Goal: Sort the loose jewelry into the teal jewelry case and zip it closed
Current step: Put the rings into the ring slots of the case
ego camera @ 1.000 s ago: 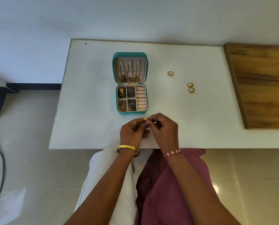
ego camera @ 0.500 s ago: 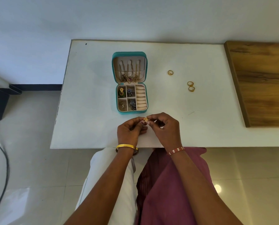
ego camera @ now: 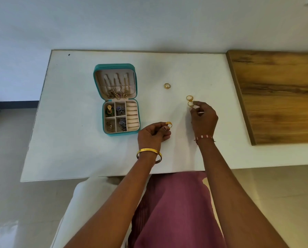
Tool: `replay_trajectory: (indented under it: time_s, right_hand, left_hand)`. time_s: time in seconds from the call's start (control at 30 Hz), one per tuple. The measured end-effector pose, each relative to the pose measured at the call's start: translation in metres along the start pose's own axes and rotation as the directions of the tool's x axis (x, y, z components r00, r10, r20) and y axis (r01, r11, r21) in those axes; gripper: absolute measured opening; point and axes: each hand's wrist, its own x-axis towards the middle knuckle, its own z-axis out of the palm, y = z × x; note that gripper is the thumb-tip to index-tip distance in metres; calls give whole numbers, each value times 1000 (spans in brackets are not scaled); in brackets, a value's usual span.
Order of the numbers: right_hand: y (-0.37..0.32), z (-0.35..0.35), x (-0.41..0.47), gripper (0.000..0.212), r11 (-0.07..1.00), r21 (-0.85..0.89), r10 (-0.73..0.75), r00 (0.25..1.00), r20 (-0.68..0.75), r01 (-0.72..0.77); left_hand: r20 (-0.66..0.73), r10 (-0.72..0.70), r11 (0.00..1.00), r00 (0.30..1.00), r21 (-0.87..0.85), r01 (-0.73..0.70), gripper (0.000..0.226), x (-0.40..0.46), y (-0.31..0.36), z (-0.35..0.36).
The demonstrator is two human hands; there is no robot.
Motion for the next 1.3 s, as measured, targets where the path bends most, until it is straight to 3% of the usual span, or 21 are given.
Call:
replay_trajectory:
  time_s: [0.13, 0.3, 0.5, 0.77, 0.9, 1.13, 1.3]
  right_hand:
    - [5, 5, 19, 19, 968, -231, -83, 993, 79, 99]
    - [9, 5, 9, 13, 953, -266, -128, 989, 70, 142]
    - [4, 4, -18, 7, 978, -48, -201, 979, 29, 202]
    - [-16, 1, -59, 8, 944, 309, 41, 969, 242, -118]
    - [-27, 6, -72, 4, 915, 363, 40, 932, 360, -179]
    - [-61, 28, -67, 4, 952, 302, -90, 900, 427, -49]
    - [-76, 47, -54, 15, 952, 100, -303, 851, 430, 288]
  left_hand:
    - [13, -11, 1000, 1000, 1, 11, 16, 5, 0, 0]
    - [58, -10, 1000, 998, 11, 10, 19, 1, 0, -4]
    - [69, -22, 999, 997, 42, 19, 12, -1, 4, -5]
    - [40, 21, 982, 999, 185, -28, 15, -13, -1, -19]
    - [-4, 75, 956, 997, 283, -71, 16, -25, -5, -44]
    - [-174, 215, 916, 961, 376, -137, 13, -34, 13, -79]
    - [-263, 273, 898, 925, 416, -147, 18, -30, 16, -89]
